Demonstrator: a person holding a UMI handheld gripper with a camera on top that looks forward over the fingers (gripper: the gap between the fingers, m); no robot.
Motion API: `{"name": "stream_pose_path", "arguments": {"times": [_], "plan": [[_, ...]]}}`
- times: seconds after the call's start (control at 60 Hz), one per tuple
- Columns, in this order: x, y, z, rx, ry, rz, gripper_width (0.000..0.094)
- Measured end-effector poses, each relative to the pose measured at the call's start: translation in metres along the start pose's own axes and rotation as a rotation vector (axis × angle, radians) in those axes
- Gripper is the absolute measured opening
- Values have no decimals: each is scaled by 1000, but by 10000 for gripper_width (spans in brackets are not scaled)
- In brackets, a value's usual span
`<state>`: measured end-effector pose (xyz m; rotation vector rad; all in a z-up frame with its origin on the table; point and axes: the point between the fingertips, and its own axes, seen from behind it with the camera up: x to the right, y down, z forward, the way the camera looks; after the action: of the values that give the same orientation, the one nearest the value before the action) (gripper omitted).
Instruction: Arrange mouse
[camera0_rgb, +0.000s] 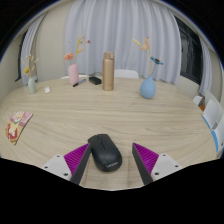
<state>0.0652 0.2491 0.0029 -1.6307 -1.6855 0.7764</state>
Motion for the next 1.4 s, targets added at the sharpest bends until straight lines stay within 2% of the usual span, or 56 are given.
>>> {"name": "stream_pose_path", "arguments": {"times": [0.333, 0.417, 0.6, 0.85, 1.017, 1.183, 1.4], "plan": [[15, -13, 31, -9, 54, 22, 844], [14, -15, 34, -10, 58, 19, 769], [4, -12, 38, -25, 35, 17, 488], [3, -10, 38, -48, 13, 42, 433], [4, -15, 34, -84, 52, 46, 404], [-19, -77, -1, -25, 74, 71, 404], [-155, -161, -44, 75, -40, 37, 404]]}}
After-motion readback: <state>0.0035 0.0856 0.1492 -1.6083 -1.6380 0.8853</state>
